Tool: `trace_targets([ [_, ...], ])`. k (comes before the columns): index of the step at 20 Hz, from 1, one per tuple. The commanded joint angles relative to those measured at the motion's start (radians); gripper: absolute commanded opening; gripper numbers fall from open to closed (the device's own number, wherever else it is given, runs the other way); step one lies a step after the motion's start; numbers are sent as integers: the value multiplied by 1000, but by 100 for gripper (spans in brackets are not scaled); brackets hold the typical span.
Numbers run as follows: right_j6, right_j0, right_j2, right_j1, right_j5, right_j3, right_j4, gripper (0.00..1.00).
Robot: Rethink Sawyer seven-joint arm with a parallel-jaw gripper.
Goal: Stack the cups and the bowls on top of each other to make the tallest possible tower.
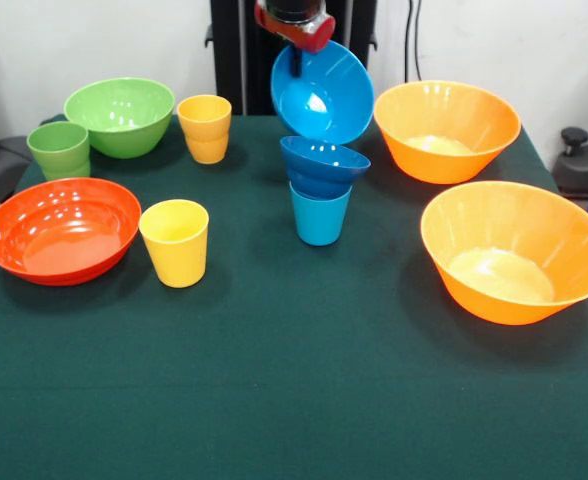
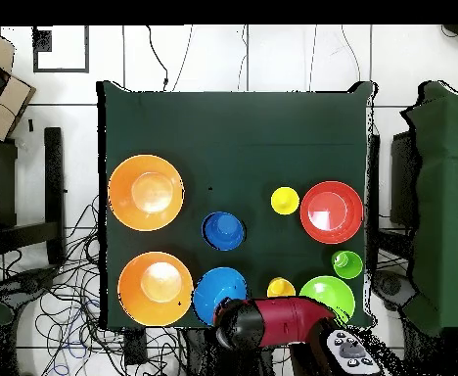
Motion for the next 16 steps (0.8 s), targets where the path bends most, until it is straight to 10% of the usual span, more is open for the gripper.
trace_targets([
  [1,-78,-26,87,22,79,-90,19,0],
  [16,-101,-56,113,7,151,-122,25,0],
])
